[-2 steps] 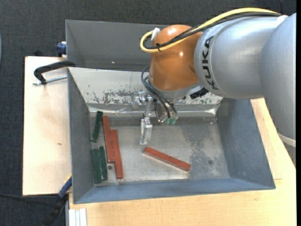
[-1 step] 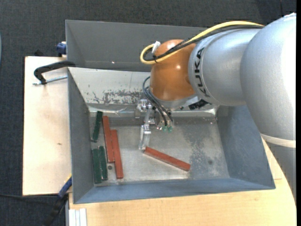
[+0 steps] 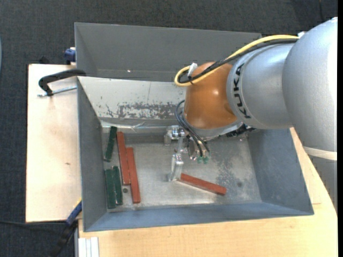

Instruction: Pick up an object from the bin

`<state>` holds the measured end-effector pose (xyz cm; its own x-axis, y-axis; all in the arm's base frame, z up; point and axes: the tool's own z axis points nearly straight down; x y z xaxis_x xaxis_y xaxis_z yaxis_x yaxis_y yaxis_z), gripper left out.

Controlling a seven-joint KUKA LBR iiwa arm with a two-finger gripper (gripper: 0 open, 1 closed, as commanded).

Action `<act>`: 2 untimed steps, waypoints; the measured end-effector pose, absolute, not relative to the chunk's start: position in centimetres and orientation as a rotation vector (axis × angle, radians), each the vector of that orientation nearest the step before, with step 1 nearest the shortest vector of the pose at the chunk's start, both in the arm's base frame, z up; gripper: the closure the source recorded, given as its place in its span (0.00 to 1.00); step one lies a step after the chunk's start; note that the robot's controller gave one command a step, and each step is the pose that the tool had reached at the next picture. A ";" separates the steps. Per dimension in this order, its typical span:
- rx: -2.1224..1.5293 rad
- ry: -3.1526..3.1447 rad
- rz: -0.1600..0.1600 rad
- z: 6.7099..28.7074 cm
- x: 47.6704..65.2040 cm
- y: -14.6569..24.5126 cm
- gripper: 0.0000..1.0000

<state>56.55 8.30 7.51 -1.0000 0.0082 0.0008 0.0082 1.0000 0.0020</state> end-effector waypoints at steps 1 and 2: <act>-0.156 -3.138 -0.001 7.9 55.1 7.2 0.00; -0.251 -3.131 -0.003 7.7 53.3 4.2 0.00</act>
Offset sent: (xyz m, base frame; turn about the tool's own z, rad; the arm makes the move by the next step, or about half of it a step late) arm -0.0526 -0.0859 -0.0013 -0.0277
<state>53.27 4.24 7.71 -0.9872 0.1595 0.0003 0.1595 0.9872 0.0020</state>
